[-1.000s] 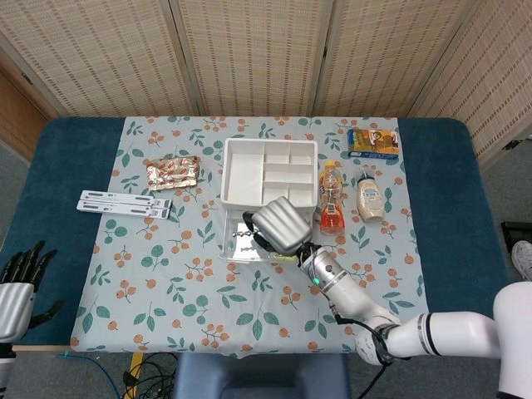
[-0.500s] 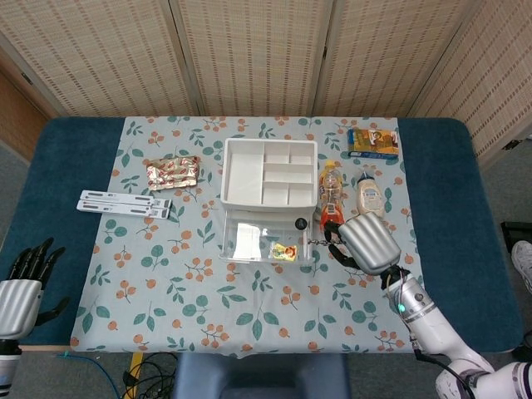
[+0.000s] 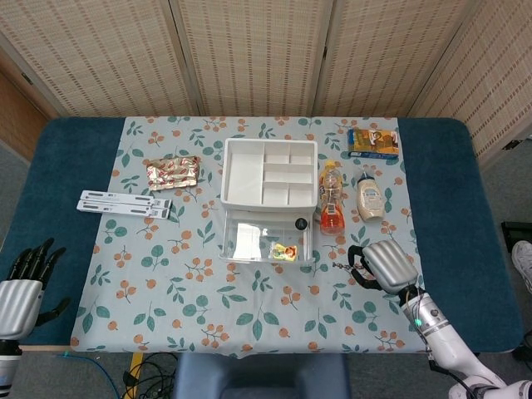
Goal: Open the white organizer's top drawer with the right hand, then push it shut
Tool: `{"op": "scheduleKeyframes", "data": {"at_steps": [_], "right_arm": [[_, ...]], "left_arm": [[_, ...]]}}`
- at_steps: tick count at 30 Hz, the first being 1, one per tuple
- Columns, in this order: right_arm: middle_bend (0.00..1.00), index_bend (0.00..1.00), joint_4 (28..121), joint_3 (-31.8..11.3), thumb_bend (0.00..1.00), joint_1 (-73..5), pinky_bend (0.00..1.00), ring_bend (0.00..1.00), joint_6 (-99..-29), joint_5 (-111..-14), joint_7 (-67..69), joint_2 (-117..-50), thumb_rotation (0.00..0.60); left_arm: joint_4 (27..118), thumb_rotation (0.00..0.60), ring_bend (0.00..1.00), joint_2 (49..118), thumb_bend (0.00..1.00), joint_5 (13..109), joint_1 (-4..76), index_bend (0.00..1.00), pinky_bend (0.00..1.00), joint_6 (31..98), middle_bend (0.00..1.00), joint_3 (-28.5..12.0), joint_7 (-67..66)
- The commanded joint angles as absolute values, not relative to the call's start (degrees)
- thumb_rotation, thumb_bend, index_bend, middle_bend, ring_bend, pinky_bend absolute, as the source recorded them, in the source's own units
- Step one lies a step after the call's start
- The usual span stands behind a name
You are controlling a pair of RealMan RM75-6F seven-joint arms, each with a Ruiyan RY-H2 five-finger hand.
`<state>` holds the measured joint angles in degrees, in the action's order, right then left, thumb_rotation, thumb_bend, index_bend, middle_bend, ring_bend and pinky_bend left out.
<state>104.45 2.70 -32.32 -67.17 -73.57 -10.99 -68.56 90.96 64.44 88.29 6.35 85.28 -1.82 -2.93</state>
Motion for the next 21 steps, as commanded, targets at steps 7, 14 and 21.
{"op": "scheduleKeyframes", "data": {"at_steps": [7,14,21], "right_arm": [[0.95,0.65,95.21,-0.12,0.50,-33.91,1.00,1.00,-60.47,-73.11,-7.32,-78.40,0.600],[0.95,0.65,88.89,-2.55,0.50,-35.87,1.00,1.00,-56.50,-72.21,-5.91,-85.51,0.600],[0.95,0.62,85.36,-3.52,0.50,-37.09,1.00,1.00,-53.87,-71.95,-5.62,-89.55,0.600]], "left_arm": [[91.18,0.600,0.08,64.32,0.21,88.13,6.16,0.11,0.07,85.28,0.02,-1.62,-3.12],[91.29,0.600,0.08,64.18,0.21,88.04,5.86,0.11,0.07,85.54,0.02,-1.47,-3.15],[91.39,0.600,0.08,64.03,0.21,87.88,5.47,0.11,0.07,85.80,0.02,-1.29,-3.17]]}}
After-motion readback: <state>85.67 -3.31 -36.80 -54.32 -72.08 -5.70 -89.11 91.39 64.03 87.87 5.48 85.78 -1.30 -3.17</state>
